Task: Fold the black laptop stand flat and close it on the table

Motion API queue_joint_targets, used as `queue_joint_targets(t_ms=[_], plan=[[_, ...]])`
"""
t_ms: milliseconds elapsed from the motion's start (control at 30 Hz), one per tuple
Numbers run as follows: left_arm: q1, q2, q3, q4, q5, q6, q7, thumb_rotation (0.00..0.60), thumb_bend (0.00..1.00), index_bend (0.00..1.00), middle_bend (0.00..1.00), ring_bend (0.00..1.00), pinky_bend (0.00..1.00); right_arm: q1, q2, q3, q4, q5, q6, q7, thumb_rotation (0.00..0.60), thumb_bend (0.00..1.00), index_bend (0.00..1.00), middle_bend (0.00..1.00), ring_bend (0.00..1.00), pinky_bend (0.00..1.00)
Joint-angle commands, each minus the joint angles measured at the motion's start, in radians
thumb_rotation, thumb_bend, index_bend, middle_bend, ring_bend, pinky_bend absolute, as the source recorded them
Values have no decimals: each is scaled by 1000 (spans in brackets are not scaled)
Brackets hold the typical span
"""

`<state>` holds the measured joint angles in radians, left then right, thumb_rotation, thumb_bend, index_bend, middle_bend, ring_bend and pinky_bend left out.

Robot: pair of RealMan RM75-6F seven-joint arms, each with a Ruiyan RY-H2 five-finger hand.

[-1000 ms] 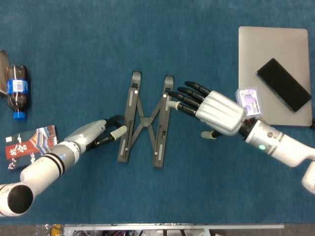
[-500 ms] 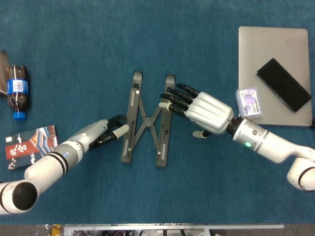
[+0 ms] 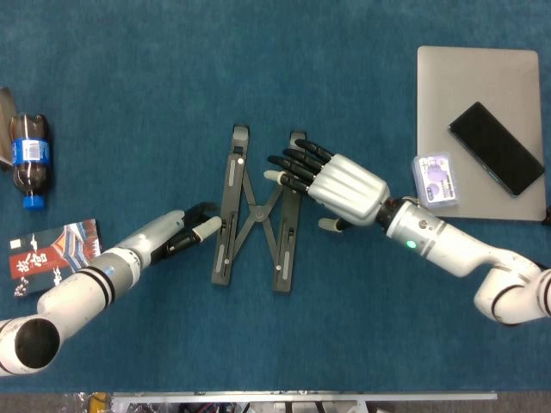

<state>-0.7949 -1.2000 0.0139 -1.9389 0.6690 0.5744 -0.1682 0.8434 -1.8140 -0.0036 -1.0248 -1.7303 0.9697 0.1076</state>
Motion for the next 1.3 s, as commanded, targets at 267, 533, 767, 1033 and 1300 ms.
queue_joint_targets(t_ms=[267,533,767,1033,1300], plan=[[10,2,-10,3,8,-19,-32,33,252,0,137,0,136,30,-80,9,111,17,1,40,600,143,0,0,0,0],[8,7,-16,3,12,-55,-57,29,252,0,137,0,136,43,-124,7,171,19,19,61,600,143,0,0,0,0],[2,15,-18,0,17,-84,-74,29,252,0,137,0,136,50,-155,7,211,26,26,67,600,143,0,0,0,0],[-1,16,-22,7,29,-110,-95,30,252,0,137,0,136,56,-183,10,243,36,33,78,600,143,0,0,0,0],[4,24,-29,5,46,-132,-121,31,253,0,136,0,136,66,-209,17,269,46,36,82,600,143,0,0,0,0]])
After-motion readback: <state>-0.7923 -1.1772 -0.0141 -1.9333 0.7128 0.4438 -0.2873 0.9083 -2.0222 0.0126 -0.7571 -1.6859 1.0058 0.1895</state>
